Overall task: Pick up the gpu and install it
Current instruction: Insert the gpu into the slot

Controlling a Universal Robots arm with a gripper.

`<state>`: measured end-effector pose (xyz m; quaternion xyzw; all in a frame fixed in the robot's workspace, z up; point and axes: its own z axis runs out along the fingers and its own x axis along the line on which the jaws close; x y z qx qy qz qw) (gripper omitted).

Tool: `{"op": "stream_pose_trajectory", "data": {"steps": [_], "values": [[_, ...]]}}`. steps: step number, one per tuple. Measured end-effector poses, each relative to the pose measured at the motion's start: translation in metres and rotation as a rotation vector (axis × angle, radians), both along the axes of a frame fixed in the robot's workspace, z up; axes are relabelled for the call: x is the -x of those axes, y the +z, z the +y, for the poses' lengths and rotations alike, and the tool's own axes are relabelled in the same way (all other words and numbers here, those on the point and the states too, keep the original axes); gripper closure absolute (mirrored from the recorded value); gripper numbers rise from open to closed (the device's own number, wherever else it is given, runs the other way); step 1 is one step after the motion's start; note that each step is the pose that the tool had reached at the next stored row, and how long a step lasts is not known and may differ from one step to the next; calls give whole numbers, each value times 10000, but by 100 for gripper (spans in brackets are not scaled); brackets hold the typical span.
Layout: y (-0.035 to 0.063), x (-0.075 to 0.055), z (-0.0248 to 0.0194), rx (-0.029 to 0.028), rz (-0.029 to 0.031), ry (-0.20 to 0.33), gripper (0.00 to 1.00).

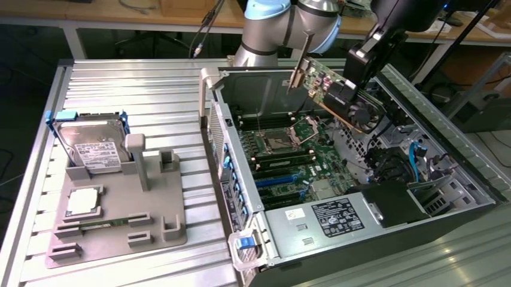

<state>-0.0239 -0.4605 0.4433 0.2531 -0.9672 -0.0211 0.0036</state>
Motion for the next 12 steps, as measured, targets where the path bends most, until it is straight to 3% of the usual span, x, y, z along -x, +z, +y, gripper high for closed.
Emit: {"op": "stream_pose_trajectory", "data": {"steps": [12], "values": [[0,0,0,0,0,68,73]]}}
